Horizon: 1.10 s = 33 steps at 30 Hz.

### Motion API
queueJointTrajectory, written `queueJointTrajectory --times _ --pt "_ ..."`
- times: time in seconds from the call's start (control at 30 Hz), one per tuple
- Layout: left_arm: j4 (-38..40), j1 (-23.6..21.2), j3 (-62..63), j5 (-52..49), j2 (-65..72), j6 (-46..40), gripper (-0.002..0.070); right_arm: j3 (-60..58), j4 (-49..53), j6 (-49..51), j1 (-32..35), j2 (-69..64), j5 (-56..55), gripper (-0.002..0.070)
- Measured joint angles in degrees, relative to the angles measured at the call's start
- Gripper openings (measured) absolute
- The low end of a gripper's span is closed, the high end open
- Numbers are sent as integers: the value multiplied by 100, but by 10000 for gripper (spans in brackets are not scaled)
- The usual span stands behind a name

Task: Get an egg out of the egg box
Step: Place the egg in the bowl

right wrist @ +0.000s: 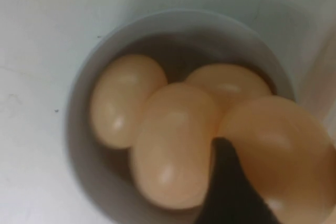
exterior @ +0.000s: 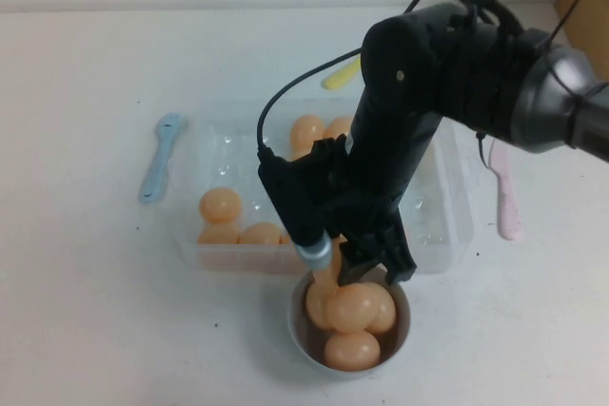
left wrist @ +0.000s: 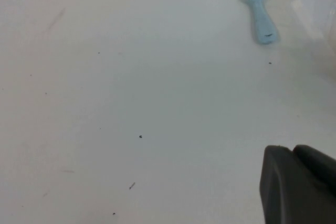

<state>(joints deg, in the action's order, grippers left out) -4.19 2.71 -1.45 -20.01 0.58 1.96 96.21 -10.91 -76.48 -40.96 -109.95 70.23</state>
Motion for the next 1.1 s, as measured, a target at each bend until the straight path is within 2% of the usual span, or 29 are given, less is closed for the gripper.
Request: queueJointTrajectory --times 0.6,0.8,1.1 --pt "0 0 0 0 0 0 -4 0 -180 14 0 -354 -147 351" --pt "0 0 0 0 0 0 -4 0 -180 14 0 -354 -101 385" --pt "0 0 0 0 0 0 -4 0 -142 26 0 102 -50 389"
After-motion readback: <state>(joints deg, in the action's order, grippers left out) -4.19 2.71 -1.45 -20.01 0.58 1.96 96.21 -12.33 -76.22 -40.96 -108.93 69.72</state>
